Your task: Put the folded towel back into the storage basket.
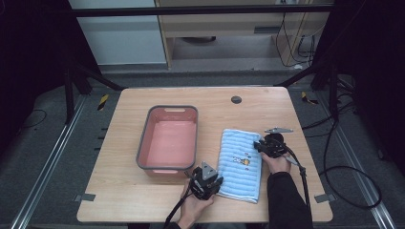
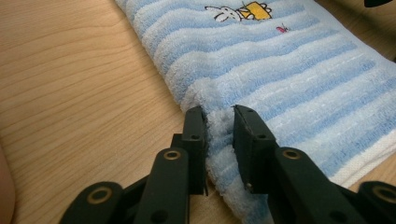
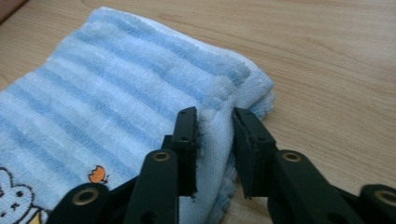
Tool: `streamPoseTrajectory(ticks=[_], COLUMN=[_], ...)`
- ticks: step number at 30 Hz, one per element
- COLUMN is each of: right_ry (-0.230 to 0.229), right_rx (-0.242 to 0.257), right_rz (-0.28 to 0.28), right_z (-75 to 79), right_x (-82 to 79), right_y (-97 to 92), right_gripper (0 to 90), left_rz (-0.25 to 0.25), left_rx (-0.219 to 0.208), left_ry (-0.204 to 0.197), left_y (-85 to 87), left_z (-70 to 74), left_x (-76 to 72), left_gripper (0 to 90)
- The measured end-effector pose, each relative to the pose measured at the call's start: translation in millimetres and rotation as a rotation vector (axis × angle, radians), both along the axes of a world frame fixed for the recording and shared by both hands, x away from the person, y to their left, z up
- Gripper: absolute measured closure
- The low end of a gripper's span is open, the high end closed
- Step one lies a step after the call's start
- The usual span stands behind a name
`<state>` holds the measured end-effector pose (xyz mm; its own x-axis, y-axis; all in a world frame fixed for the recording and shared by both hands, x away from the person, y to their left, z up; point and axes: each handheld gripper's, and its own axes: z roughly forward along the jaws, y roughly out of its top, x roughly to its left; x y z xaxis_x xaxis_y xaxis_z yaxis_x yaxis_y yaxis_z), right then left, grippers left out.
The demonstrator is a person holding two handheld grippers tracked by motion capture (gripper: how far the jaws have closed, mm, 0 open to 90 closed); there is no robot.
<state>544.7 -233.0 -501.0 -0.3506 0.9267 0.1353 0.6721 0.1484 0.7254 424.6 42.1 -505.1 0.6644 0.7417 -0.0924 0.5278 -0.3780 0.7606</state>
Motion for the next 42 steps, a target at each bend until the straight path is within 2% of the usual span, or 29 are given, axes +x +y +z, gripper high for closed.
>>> streamPoseTrajectory(ticks=[7, 12, 17, 18, 20, 23, 30, 32, 34, 39, 42], right_ry=[-0.007, -0.05, -0.107, -0.136, -0.152, -0.183, -0.232, -0.252, -0.26, -0.301, -0.312], right_rx=[0.026, 0.04, 0.044, 0.043, 0.04, 0.041, 0.055, 0.041, 0.043, 0.039, 0.034], right_rz=[0.016, 0.029, 0.062, 0.069, 0.075, 0.078, 0.075, 0.081, 0.082, 0.082, 0.084], right_z=[2.3, 12.8, 31.1, 39.4, 42.4, 55.0, 80.5, 93.4, 96.8, 121.1, 126.0], right_x=[-0.9, -5.7, -12.3, -15.1, -15.8, -20.6, -27.5, -29.0, -29.4, -29.4, -28.9], right_y=[-1.4, -0.8, 3.9, 5.8, 6.2, 7.2, 5.0, 7.3, 8.0, 14.8, 17.2], right_gripper=[81.4, 82.2, 82.3, 82.3, 82.3, 82.3, 82.4, 82.4, 82.4, 82.4, 82.4], left_rz=[0.014, 0.027, 0.022, 0.014, 0.002, -0.006, -0.016, -0.017, -0.021, -0.021, -0.019], left_rx=[-0.009, -0.062, -0.099, -0.1, -0.113, -0.127, -0.145, -0.152, -0.152, -0.157, -0.156], left_ry=[0.001, -0.006, -0.042, -0.049, -0.063, -0.071, -0.116, -0.127, -0.14, -0.176, -0.188], left_y=[-0.5, 3.8, 9.2, 10.2, 10.8, 13.0, 20.1, 21.2, 23.5, 27.0, 29.6], left_z=[1.0, 5.2, 23.7, 27.2, 32.5, 42.8, 64.6, 70.5, 77.1, 91.6, 97.2], left_x=[-0.7, -1.6, -4.4, -5.0, -5.4, -7.6, -9.4, -9.2, -9.3, -10.7, -11.0], left_gripper=[84.2, 85.8, 85.9, 86.0, 85.9, 86.0, 86.0, 85.9, 86.0, 86.0, 85.9])
